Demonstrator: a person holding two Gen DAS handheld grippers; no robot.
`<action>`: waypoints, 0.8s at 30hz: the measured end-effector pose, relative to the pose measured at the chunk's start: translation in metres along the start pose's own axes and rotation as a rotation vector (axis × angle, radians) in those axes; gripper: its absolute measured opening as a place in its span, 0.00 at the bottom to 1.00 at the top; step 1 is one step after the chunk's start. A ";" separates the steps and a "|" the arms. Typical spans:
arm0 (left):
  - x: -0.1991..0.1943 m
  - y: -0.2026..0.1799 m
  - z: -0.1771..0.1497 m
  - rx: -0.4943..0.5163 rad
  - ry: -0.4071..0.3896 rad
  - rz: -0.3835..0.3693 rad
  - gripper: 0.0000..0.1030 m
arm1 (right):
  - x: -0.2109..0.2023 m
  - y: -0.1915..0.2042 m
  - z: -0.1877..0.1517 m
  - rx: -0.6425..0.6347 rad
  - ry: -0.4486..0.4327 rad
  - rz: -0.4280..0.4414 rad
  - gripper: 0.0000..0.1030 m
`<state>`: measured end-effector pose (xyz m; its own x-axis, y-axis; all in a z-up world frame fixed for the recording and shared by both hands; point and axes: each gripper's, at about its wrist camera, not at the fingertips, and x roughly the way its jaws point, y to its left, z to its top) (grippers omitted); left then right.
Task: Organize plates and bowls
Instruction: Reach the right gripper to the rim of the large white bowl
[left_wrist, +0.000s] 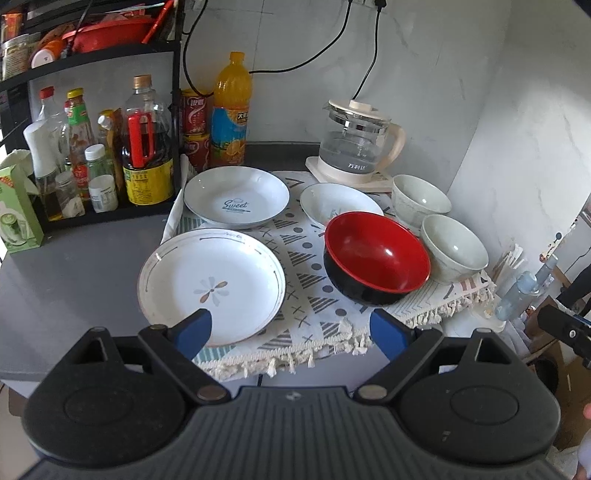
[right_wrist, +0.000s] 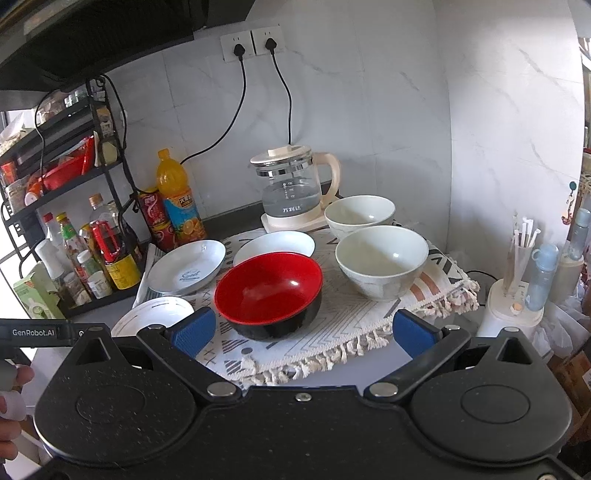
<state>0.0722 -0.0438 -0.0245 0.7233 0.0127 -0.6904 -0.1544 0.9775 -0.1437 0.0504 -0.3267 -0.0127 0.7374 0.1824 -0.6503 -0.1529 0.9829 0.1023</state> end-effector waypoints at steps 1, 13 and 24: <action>0.005 -0.001 0.003 -0.001 0.005 0.001 0.88 | 0.004 -0.001 0.002 -0.002 0.001 -0.004 1.00; 0.066 -0.021 0.045 0.012 0.042 -0.014 0.88 | 0.062 -0.025 0.027 0.033 0.051 -0.035 0.99; 0.125 -0.051 0.083 0.064 0.074 -0.056 0.86 | 0.114 -0.050 0.045 0.094 0.106 -0.095 0.92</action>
<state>0.2263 -0.0751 -0.0446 0.6778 -0.0557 -0.7331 -0.0696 0.9878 -0.1394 0.1723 -0.3543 -0.0582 0.6717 0.0895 -0.7354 -0.0195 0.9945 0.1032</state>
